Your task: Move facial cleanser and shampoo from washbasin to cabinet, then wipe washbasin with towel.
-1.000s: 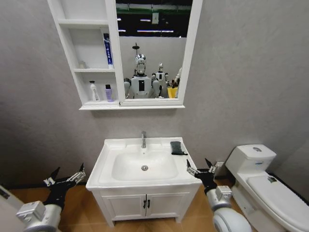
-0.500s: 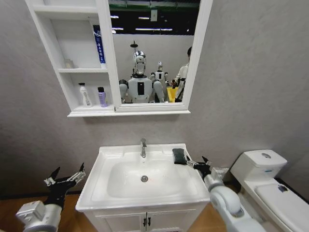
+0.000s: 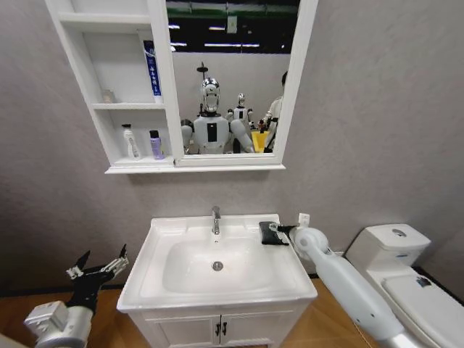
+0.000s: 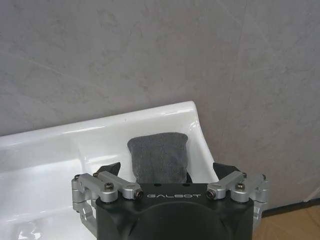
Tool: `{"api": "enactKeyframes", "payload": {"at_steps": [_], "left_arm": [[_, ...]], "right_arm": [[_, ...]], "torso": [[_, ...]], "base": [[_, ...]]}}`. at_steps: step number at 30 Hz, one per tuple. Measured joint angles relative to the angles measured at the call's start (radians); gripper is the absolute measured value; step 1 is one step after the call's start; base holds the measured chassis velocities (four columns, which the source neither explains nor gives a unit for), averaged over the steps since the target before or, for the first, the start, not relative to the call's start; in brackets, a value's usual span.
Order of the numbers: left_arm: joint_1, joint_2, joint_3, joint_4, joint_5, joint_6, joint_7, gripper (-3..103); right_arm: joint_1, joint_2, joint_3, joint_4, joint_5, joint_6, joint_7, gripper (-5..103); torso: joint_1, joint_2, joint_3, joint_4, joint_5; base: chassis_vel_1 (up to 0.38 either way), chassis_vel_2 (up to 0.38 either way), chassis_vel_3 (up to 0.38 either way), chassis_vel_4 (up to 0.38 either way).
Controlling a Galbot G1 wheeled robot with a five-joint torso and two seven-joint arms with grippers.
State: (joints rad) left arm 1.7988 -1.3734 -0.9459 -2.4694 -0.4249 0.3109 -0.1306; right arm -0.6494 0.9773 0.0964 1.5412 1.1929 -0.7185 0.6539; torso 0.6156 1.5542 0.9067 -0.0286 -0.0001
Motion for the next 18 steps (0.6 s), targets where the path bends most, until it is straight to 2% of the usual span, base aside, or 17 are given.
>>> {"api": "enactKeyframes", "payload": {"at_steps": [8,18], "left_arm": [[0.0,0.0,0.0,0.0,0.0,0.0,0.0,100],[0.0,0.0,0.0,0.0,0.0,0.0,0.001,100]], "right_arm": [[0.066,0.026,-0.048,-0.101,0.034,-0.024,0.006,100],[0.079,0.024,-0.083,-0.154,0.021,-0.023,-0.036,102]], "torso": [[0.0,0.0,0.0,-0.0002,0.0],[0.0,0.0,0.0,-0.0003,0.0001]], "base": [[0.0,0.0,0.0,0.0],[0.0,0.0,0.0,0.0]]}}
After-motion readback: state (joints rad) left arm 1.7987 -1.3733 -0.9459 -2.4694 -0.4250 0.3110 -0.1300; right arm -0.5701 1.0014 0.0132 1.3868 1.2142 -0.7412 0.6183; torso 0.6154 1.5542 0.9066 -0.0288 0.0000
